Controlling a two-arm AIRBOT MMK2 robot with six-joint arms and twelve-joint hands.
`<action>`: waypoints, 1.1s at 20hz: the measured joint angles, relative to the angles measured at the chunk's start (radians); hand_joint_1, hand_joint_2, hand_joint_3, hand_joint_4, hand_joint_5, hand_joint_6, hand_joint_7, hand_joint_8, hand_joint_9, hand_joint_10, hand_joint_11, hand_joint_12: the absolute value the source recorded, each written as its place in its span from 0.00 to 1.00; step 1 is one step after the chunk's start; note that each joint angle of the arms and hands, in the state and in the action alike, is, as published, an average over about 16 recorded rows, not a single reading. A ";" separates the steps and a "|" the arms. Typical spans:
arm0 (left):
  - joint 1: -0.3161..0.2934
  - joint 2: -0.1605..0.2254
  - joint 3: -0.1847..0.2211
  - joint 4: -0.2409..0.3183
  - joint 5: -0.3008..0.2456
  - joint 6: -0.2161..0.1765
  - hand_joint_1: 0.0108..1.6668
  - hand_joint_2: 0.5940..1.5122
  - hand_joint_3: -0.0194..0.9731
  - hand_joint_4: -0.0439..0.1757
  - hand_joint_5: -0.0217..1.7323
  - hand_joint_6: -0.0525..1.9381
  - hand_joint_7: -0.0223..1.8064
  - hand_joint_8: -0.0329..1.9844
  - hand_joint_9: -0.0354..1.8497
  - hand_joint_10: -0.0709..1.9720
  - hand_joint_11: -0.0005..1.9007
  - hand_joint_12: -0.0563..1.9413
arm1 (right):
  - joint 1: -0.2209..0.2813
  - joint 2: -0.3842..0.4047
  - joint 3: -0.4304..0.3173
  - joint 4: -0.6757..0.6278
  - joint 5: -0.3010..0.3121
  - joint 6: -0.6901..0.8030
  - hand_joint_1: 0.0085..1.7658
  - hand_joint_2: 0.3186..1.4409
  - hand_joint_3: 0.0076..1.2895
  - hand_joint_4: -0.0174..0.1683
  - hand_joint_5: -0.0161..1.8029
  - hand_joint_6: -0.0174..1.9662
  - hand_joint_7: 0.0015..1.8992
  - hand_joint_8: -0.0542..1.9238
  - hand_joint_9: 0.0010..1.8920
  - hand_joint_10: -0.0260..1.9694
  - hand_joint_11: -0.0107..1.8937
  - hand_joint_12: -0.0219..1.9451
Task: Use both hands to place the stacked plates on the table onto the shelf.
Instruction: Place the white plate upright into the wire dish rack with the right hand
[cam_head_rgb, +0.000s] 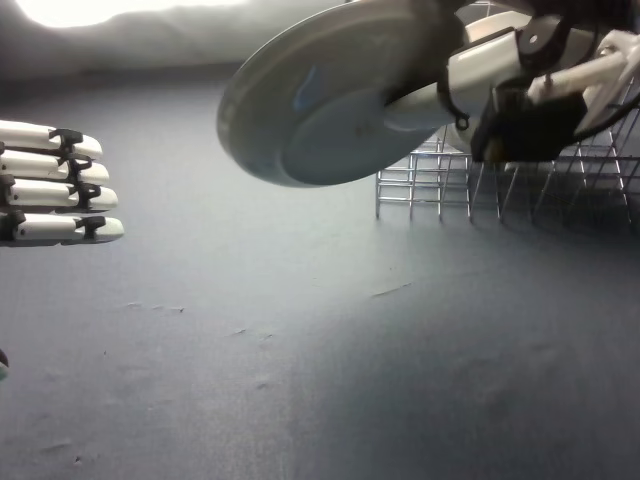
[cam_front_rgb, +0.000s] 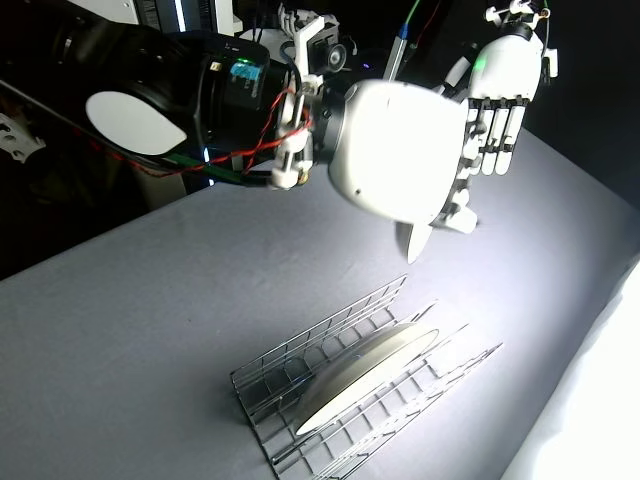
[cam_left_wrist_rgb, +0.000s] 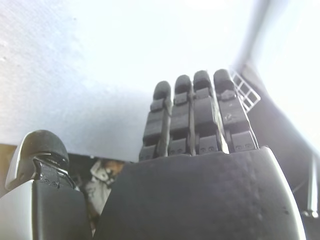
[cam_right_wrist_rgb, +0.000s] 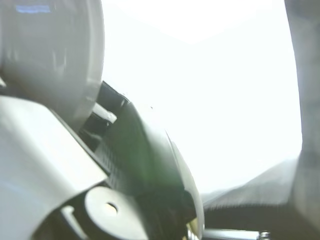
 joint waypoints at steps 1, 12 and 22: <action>-0.003 -0.001 0.001 0.004 -0.002 -0.004 0.00 0.50 0.03 0.19 0.09 0.03 0.09 0.02 0.08 0.04 0.02 0.12 | 0.005 0.005 0.001 0.012 -0.014 0.000 0.77 0.60 0.01 0.09 0.53 0.50 0.56 0.44 0.48 0.60 0.32 0.72; -0.023 -0.006 0.009 0.034 -0.013 -0.032 0.00 0.50 0.03 0.19 0.09 0.03 0.09 0.02 0.09 0.04 0.02 0.13 | 0.052 0.068 0.037 0.066 -0.107 -0.006 0.77 0.60 0.01 0.09 0.53 0.48 0.56 0.43 0.48 0.60 0.31 0.71; -0.021 -0.008 0.010 0.040 -0.018 -0.042 0.00 0.50 0.03 0.19 0.09 0.03 0.09 0.02 0.08 0.04 0.02 0.13 | 0.011 0.125 0.054 0.065 -0.110 -0.021 0.77 0.60 0.01 0.08 0.53 0.47 0.56 0.42 0.48 0.60 0.30 0.72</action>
